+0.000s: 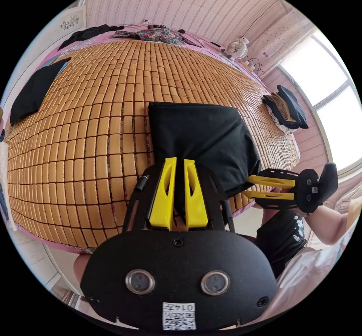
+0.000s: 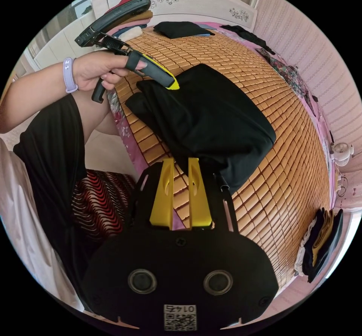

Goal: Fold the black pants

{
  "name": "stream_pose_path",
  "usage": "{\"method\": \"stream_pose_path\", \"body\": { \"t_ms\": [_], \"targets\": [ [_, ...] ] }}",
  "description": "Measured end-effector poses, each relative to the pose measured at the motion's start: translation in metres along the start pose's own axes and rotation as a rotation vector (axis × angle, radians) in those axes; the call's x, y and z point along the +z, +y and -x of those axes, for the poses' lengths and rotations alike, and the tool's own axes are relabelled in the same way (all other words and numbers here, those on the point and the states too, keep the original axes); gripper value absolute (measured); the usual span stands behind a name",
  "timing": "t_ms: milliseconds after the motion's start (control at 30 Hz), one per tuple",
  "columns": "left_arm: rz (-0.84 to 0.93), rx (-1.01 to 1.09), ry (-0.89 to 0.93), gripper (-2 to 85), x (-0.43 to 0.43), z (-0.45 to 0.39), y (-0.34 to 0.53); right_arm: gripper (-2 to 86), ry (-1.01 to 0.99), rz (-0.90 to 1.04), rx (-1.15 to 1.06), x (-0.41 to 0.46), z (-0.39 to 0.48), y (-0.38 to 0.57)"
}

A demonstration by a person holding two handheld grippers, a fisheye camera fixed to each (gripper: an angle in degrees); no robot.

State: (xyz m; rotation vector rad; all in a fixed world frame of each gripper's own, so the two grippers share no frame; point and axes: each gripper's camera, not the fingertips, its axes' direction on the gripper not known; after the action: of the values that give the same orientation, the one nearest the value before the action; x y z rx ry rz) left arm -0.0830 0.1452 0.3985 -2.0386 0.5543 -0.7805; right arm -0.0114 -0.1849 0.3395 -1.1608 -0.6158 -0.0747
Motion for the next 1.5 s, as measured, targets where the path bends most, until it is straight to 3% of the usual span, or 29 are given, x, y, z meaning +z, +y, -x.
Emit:
{"method": "stream_pose_path", "body": {
  "t_ms": [267,400,500,633,733,933,1100,1233,1400,1500],
  "targets": [
    [-0.031,0.205,0.066,3.7,-0.021,-0.054,0.012,5.9,-0.067,-0.246,0.230,-0.056,-0.082,-0.002],
    [0.003,0.288,0.172,4.0,-0.002,-0.088,0.010,5.8,-0.005,-0.197,0.419,-0.036,-0.145,-0.013],
    [0.008,0.400,0.217,3.6,0.013,-0.123,0.003,5.7,-0.098,-0.191,0.548,-0.010,-0.185,-0.022],
    [0.001,0.537,0.146,2.4,0.032,-0.157,-0.015,5.1,-0.178,-0.131,0.549,0.015,-0.207,-0.044],
    [0.121,0.549,0.062,1.5,0.061,-0.160,-0.023,4.3,-0.130,-0.077,0.515,0.028,-0.213,-0.057],
    [0.129,0.628,0.116,0.4,0.060,-0.156,-0.010,3.2,-0.087,-0.059,0.466,0.035,-0.223,-0.064],
    [0.136,0.608,0.222,1.7,0.051,-0.145,-0.003,3.3,-0.104,-0.157,0.543,0.024,-0.229,-0.047],
    [-0.015,0.486,0.246,6.0,0.007,-0.111,0.011,4.9,-0.153,-0.292,0.657,0.004,-0.228,-0.005],
    [-0.153,0.152,0.005,10.5,-0.026,-0.027,0.020,9.7,-0.299,-0.268,0.779,0.027,-0.213,0.038],
    [-0.187,0.048,-0.092,12.7,-0.024,0.010,0.024,10.3,-0.209,-0.252,0.684,0.029,-0.193,0.029]
  ]
}}
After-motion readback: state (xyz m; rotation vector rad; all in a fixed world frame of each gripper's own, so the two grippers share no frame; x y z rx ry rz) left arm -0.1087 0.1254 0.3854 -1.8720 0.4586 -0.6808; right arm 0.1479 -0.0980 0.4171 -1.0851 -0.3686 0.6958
